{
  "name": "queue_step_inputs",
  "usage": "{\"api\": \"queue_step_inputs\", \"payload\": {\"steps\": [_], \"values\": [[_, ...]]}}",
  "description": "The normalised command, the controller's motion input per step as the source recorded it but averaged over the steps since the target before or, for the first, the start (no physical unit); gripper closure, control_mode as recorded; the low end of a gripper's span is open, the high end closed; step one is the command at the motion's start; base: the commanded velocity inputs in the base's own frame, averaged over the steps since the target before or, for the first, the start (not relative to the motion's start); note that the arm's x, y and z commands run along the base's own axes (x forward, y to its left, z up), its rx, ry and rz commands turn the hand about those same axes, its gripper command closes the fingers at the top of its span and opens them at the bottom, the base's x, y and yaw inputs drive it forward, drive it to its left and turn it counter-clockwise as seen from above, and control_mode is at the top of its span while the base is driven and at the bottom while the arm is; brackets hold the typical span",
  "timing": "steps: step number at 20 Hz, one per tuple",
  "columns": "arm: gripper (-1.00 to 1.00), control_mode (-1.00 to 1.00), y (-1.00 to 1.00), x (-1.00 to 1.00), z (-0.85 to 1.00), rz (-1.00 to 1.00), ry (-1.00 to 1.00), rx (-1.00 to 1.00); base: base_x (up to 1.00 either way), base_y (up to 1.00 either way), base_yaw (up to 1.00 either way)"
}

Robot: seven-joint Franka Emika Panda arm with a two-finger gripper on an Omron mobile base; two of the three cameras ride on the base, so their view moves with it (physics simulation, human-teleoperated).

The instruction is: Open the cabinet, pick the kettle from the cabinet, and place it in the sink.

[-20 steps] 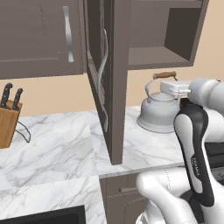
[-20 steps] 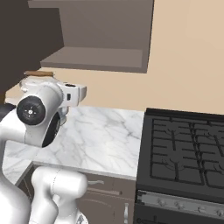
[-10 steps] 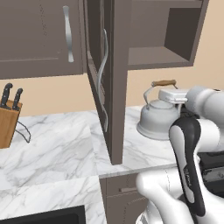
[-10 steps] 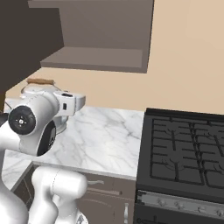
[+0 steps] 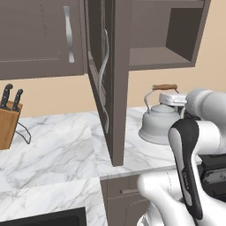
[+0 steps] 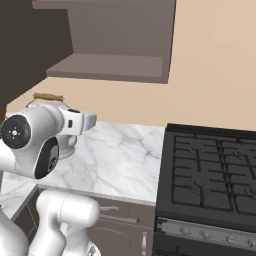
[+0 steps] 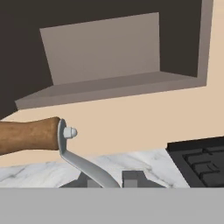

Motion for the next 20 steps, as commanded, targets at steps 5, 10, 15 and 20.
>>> {"api": "queue_step_inputs", "payload": {"steps": [5,10,15,20], "values": [[1.0,-1.0,0.0,-0.01,-0.22,-0.03,0.0,0.0,0.0,0.0,0.0],[1.0,-1.0,-0.02,0.0,-0.12,0.0,0.0,0.01,0.0,0.0,0.0],[1.0,-1.0,0.0,0.0,0.0,0.0,0.0,0.01,0.0,0.0,0.0],[1.0,-1.0,0.0,0.0,0.0,0.0,0.0,0.0,0.0,0.0,0.0]]}}
